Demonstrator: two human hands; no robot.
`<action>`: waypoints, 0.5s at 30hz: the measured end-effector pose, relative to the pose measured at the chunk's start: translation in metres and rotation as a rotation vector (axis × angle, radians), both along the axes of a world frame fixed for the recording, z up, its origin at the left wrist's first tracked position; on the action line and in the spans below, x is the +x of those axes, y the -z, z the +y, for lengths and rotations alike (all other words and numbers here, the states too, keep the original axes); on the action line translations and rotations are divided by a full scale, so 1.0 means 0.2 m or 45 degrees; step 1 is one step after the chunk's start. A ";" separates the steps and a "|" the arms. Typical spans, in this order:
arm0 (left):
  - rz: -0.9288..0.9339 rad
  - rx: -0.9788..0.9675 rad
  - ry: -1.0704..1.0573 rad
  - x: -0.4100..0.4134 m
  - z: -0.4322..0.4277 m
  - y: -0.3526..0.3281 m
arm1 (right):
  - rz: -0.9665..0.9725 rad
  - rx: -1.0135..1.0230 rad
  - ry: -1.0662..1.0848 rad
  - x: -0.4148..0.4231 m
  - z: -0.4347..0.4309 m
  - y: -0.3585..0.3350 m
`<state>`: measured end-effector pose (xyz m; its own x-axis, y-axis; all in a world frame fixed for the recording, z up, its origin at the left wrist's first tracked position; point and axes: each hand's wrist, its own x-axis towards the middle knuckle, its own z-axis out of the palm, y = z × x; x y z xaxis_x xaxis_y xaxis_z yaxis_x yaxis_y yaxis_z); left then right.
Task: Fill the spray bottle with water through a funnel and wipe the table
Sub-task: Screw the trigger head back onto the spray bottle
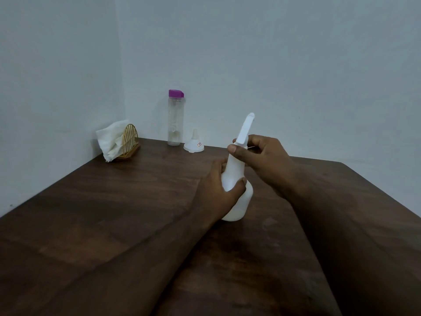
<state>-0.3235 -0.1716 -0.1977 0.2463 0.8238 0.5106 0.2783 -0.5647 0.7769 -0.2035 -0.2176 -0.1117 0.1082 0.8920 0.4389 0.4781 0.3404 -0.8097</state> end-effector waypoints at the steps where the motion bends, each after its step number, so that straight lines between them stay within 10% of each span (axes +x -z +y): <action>1: -0.008 0.026 -0.007 0.00 0.00 0.00 | -0.027 0.034 0.029 -0.01 0.00 -0.01; 15: -0.230 -0.021 0.047 -0.02 0.00 -0.05 | -0.348 -0.328 -0.226 0.06 0.02 -0.24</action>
